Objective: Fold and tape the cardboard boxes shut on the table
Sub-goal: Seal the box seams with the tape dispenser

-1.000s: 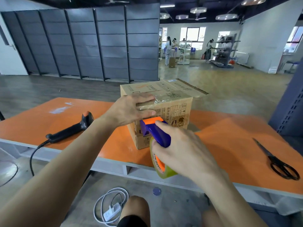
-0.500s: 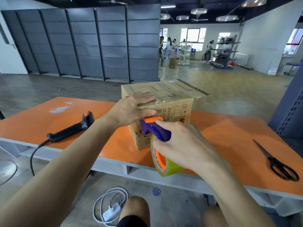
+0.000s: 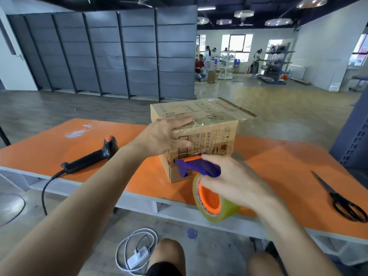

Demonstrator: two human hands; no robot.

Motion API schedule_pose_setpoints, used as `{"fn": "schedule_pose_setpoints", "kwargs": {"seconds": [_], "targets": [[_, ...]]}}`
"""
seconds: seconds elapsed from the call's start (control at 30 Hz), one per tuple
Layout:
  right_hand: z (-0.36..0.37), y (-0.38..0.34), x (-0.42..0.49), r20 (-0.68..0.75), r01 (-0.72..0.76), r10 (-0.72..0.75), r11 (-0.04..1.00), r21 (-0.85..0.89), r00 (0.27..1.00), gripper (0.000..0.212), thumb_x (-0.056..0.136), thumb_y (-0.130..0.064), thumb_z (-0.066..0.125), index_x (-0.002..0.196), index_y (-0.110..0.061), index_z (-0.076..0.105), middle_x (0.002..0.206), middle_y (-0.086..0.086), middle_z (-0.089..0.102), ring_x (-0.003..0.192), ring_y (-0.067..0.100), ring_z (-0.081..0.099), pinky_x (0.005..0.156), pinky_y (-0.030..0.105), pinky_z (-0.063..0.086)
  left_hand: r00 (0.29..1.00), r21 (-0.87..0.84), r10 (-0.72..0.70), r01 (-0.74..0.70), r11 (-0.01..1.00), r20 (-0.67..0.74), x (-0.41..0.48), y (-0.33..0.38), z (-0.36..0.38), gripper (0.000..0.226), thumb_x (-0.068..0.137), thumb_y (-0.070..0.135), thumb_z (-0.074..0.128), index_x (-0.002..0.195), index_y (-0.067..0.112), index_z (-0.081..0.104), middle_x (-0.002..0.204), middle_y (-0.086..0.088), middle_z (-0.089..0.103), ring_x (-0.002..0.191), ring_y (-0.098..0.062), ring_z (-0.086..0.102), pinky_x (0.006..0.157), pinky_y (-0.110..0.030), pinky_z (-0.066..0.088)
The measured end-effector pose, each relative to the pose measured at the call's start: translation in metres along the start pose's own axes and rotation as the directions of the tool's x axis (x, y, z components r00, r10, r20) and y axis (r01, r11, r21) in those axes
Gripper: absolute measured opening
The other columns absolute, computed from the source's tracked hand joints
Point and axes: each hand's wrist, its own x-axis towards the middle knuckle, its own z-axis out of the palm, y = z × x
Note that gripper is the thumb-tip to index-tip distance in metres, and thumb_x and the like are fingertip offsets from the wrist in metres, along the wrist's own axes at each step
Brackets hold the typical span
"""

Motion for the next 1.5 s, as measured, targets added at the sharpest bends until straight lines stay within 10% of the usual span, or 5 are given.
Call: {"fn": "schedule_pose_setpoints", "kwargs": {"seconds": [0.4, 0.87, 1.07, 1.37, 1.5], "targets": [[-0.02, 0.112, 0.011, 0.101, -0.175, 0.147, 0.694, 0.698, 0.984, 0.041, 0.073, -0.029, 0.07, 0.114, -0.023, 0.071, 0.086, 0.007, 0.071, 0.078, 0.015, 0.063, 0.077, 0.036, 0.043, 0.998, 0.284, 0.02, 0.0, 0.959, -0.066, 0.014, 0.02, 0.013, 0.069, 0.092, 0.062, 0.058, 0.152, 0.032, 0.045, 0.147, 0.009, 0.047, 0.138, -0.019, 0.044, 0.11, -0.041, 0.041], [-0.029, 0.165, 0.013, -0.179, -0.264, 0.311, 0.933, 0.246, 0.933, 0.017, 0.094, -0.017, 0.055, 0.087, -0.006, 0.065, 0.068, 0.003, 0.052, 0.066, 0.021, 0.048, 0.064, 0.036, 0.034, 0.973, 0.127, 0.072, -0.045, 0.991, -0.218, 0.018, 0.012, 0.023, 0.057, 0.098, 0.049, 0.058, 0.151, 0.032, 0.047, 0.157, 0.012, 0.044, 0.148, -0.008, 0.036, 0.119, -0.03, 0.026], [-0.044, 0.136, 0.028, -0.332, -0.218, 0.228, 0.974, 0.066, 0.916, 0.056, 0.096, -0.035, 0.061, 0.149, -0.033, 0.046, 0.138, -0.003, 0.057, 0.133, 0.02, 0.043, 0.111, 0.04, 0.038, 0.928, -0.198, -0.071, -0.003, 0.98, -0.366, 0.017, 0.011, 0.041, 0.054, 0.098, 0.06, 0.049, 0.15, 0.046, 0.042, 0.147, 0.02, 0.054, 0.133, -0.002, 0.052, 0.104, -0.018, 0.042], [-0.065, 0.07, 0.06, -0.388, 0.212, -0.045, 0.892, 0.4, 0.921, 0.05, 0.095, -0.055, 0.061, 0.121, -0.08, 0.027, 0.114, -0.051, 0.055, 0.099, -0.021, 0.06, 0.074, -0.004, 0.042, 0.887, -0.448, -0.121, -0.104, 0.888, -0.445, -0.029, 0.0, 0.069, 0.054, 0.103, 0.049, 0.044, 0.155, 0.045, 0.033, 0.147, 0.019, 0.047, 0.139, -0.004, 0.043, 0.104, -0.03, 0.039], [-0.056, 0.051, 0.068, -0.37, 0.218, -0.073, 0.905, 0.366, 0.926, 0.079, 0.088, -0.078, 0.049, 0.153, -0.051, 0.014, 0.152, -0.029, 0.041, 0.133, -0.002, 0.049, 0.112, 0.036, 0.044, 0.873, -0.52, -0.203, -0.066, 0.852, -0.443, -0.021, 0.017, 0.05, 0.069, 0.092, 0.066, 0.049, 0.155, 0.048, 0.029, 0.147, 0.02, 0.042, 0.135, 0.009, 0.04, 0.102, -0.02, 0.038]]}}
